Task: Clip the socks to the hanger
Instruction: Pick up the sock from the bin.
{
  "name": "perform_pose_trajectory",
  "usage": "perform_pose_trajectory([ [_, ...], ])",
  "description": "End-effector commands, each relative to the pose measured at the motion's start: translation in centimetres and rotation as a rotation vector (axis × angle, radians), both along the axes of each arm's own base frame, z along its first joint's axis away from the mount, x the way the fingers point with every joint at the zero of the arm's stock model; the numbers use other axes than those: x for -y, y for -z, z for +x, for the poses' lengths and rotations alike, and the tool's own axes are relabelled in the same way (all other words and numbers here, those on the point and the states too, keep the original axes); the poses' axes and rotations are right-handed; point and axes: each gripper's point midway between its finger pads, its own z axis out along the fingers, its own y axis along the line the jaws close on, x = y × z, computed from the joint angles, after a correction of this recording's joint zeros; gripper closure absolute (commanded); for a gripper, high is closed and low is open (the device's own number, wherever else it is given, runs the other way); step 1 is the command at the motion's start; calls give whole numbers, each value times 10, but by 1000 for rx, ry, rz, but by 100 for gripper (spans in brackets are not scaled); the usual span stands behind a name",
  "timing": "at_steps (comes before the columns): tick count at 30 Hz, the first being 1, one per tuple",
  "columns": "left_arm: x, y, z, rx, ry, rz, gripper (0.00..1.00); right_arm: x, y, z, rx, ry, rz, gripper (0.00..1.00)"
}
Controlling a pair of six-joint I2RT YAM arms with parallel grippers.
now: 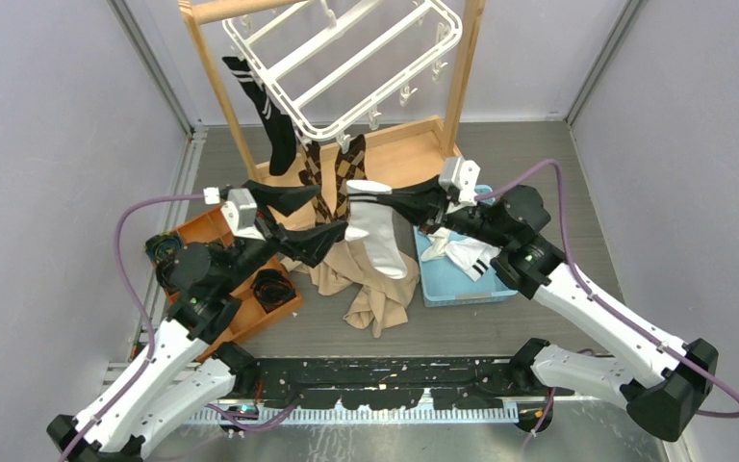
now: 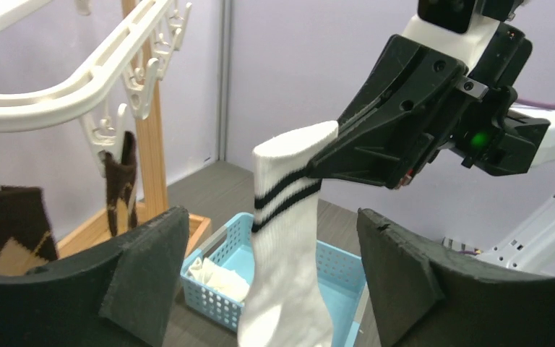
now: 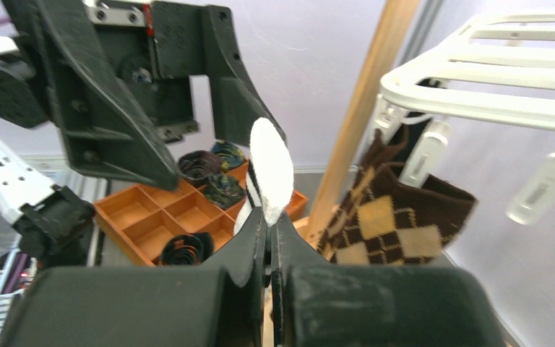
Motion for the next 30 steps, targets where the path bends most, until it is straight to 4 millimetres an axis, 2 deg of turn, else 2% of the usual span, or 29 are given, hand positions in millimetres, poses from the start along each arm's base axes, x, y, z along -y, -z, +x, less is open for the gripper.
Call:
perform_pose_trajectory([
  [1, -23, -20, -1, -100, -91, -30, 9, 32, -12, 21, 43, 133, 46, 99],
  [6, -12, -28, -3, -59, -50, 33, 8, 55, -14, 42, -22, 199, 58, 99],
  [10, 1, -28, 11, 53, -48, 79, 8, 54, -14, 50, -69, 216, 18, 99],
  [11, 2, -27, 13, 75, -52, 92, 8, 52, -18, 47, -70, 195, 6, 99],
  [13, 7, -22, 15, 114, -46, 134, 8, 46, -11, 39, -81, 137, -49, 99],
  [14, 11, -12, 15, 130, -26, 160, 8, 42, -7, 36, -88, 107, -66, 99],
  [17, 15, -10, 12, 187, -3, 173, 10, 37, -19, 28, -103, 48, -49, 99],
  [19, 15, -9, 9, 205, 8, 182, 11, 37, -18, 26, -88, 36, -72, 99],
  [24, 21, 4, -1, 223, 82, 174, 15, 35, 1, 6, -3, -55, -139, 99],
  [25, 20, 5, -2, 227, 83, 158, 16, 34, 4, 5, 7, -60, -121, 99],
  [28, 16, 0, -10, 218, 95, 120, 17, 33, -7, 0, -18, -79, -41, 99],
  [30, 16, -1, -12, 207, 105, 97, 18, 31, -6, -4, -16, -117, -63, 99],
])
